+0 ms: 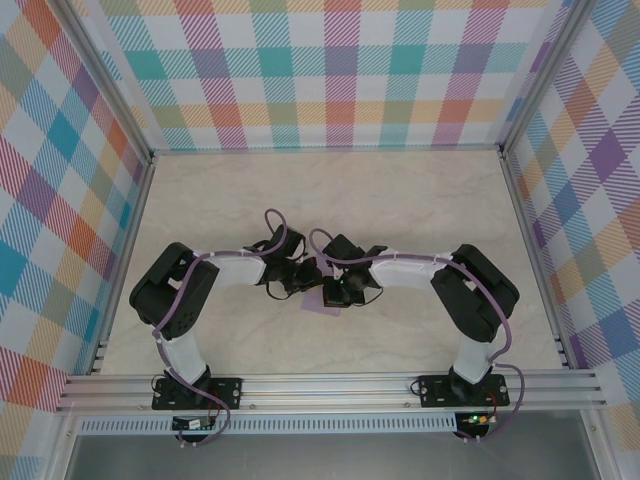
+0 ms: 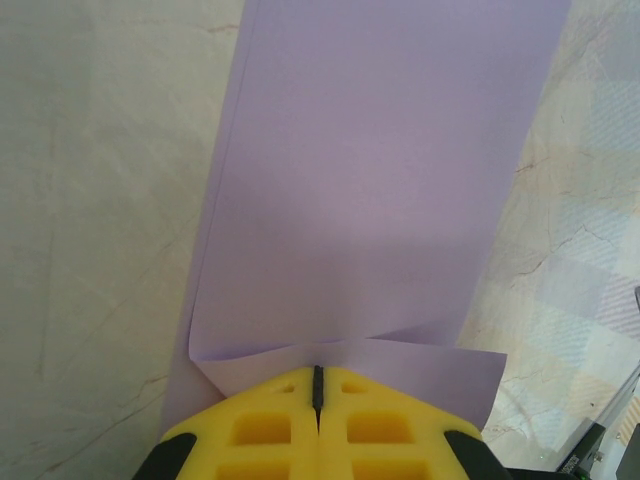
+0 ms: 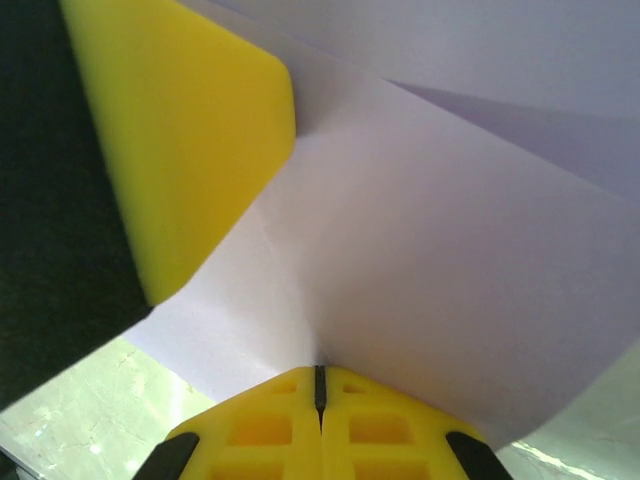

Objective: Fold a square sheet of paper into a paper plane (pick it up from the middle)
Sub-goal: Fold the triangle a second time at the center of the table.

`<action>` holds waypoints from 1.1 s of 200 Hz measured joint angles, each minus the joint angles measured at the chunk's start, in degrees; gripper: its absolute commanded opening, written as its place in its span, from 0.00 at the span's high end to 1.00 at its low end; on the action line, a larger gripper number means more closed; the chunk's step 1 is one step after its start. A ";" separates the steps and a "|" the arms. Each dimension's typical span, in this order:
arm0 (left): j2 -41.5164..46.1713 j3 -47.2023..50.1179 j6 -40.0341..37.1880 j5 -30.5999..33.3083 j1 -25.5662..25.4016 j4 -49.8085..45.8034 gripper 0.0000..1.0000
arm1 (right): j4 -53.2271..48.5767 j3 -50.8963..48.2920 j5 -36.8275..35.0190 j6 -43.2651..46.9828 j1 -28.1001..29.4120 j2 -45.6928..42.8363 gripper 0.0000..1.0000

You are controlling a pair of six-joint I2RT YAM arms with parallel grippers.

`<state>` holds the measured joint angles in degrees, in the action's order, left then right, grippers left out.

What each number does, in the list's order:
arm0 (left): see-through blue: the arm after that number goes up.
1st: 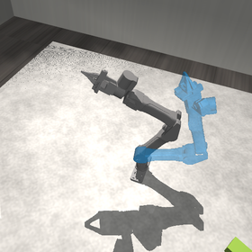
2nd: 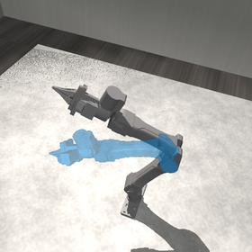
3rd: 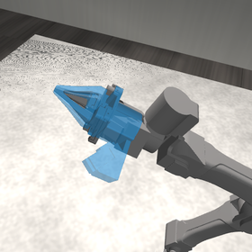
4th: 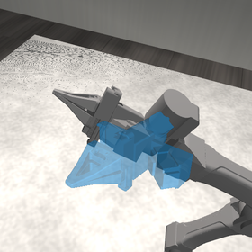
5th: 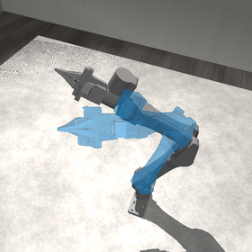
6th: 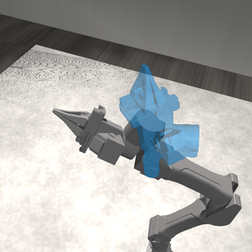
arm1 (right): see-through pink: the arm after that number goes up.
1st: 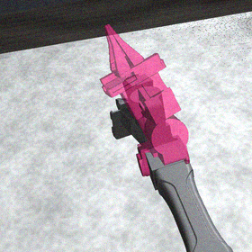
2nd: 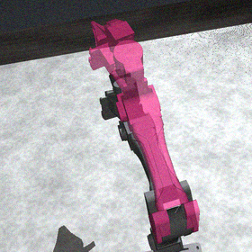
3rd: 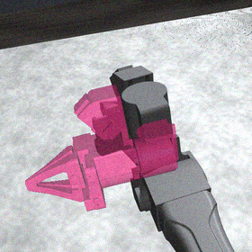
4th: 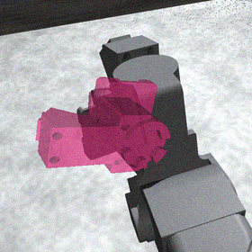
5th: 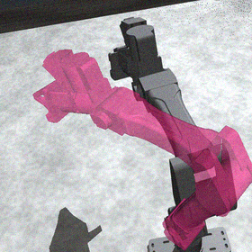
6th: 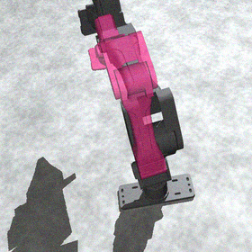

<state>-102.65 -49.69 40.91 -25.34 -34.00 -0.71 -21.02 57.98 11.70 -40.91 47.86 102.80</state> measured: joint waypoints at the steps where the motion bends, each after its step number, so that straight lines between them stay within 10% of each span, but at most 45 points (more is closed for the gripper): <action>1: 0.00 0.00 0.00 0.00 0.00 0.00 1.00 | -0.04 0.02 -0.07 0.04 0.00 0.00 1.00; 220: -0.04 0.07 0.02 -0.07 -0.02 0.44 1.00 | 8.15 -8.98 1.31 -0.13 -1.01 -5.35 1.00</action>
<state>-102.69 -49.63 40.93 -25.41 -34.02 -0.27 -12.86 48.99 13.02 -41.04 46.85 97.45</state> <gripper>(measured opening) 0.040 0.042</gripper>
